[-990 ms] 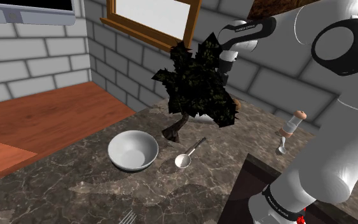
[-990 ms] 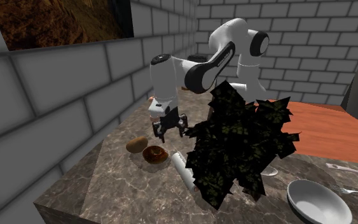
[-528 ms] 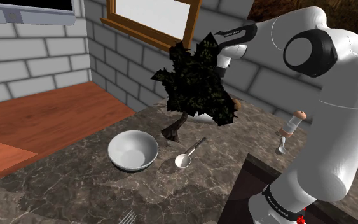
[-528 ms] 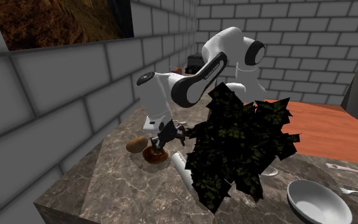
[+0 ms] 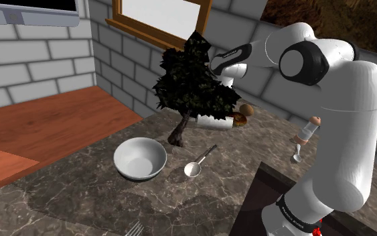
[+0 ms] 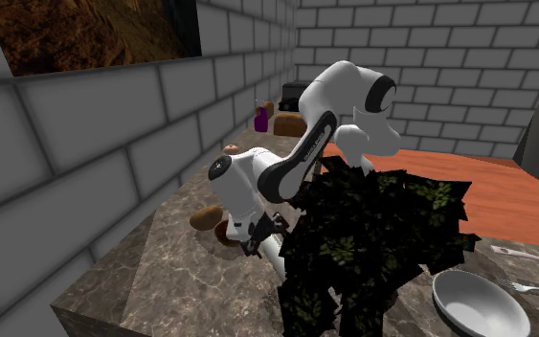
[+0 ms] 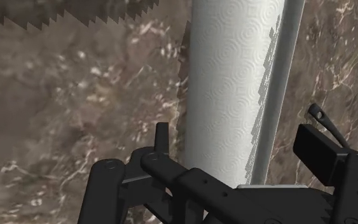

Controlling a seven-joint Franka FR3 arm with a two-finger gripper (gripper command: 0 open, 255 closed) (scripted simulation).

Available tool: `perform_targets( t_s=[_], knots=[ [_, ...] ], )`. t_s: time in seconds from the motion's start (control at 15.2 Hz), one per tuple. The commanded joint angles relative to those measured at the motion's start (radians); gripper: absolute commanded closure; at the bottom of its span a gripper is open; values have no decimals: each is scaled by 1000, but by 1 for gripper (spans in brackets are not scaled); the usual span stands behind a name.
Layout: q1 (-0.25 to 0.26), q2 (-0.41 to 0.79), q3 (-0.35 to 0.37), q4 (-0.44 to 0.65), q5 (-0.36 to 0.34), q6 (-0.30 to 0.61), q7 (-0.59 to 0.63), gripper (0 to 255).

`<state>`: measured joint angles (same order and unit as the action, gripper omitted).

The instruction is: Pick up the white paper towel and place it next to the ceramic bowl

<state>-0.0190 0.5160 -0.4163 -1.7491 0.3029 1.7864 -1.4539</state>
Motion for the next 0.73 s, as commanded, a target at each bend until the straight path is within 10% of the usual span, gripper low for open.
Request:
perform_targets(
  t_s=[0.0, 0.59, 0.66],
  knots=[
    [4, 4, 4, -25, 5, 28, -2, 0],
    [7, 5, 3, -31, 7, 35, -4, 0],
    [7, 5, 3, -31, 7, 35, -4, 255]
  ],
)
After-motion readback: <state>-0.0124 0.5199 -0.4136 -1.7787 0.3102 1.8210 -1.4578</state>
